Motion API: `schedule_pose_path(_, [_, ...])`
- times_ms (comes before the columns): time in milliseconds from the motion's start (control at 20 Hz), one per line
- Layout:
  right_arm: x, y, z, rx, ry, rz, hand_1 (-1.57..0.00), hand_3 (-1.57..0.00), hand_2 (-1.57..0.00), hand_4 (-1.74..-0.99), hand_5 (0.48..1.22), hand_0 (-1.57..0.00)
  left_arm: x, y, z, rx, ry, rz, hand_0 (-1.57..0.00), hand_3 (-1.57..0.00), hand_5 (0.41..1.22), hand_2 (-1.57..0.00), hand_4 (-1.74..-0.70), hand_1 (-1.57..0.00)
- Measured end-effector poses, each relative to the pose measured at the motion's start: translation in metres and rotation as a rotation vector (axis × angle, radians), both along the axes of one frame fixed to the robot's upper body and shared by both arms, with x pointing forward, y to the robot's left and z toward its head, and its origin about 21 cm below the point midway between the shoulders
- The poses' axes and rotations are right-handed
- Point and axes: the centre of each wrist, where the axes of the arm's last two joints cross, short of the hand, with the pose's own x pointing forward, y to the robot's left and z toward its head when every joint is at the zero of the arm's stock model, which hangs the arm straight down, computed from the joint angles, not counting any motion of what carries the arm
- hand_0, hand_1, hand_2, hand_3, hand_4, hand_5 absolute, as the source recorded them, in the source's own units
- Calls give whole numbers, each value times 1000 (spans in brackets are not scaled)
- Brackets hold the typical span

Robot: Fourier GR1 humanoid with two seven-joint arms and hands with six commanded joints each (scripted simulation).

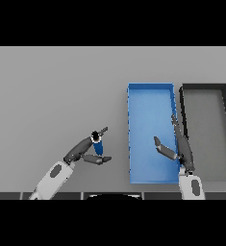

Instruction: Pick up the blue pipe and place it into the blue bin.

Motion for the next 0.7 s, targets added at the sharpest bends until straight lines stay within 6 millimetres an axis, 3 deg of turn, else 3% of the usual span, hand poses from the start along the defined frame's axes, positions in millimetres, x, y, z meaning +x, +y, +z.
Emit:
schedule_pose_path(100, [-3,0,-3,4,1,11,1,1,1,-1213,655,1,2,-9,-1,-49,7,-2,1,-121,550,-151,-1186,-41])
schedule_pose_path(150, [-4,2,-6,3,-3,6,1,1,1,-1217,655,1,3,-11,0,-85,18,8,-10,-276,613,-308,-1243,-156])
schedule_pose_path(200, [-3,-1,-5,8,-7,6,1,1,1,-1220,656,1,3,-14,-2,-114,27,11,-125,-535,735,-485,-1281,-319])
schedule_pose_path(300, [0,2,-5,9,1,8,1,1,1,-1219,657,1,2,-19,-4,-166,44,24,-602,-908,910,-865,-1439,-752])
schedule_pose_path(450, [1,-1,-5,13,3,11,1,1,1,-1233,660,1,-2,-24,-4,-182,37,0,-1075,-1194,1062,-1210,-1580,-1151])
schedule_pose_path(700, [3,7,-3,46,18,20,1,1,1,-1220,635,1,-8,-32,2,-194,-35,-9,-1408,-1448,1169,-1453,-1492,-1434])
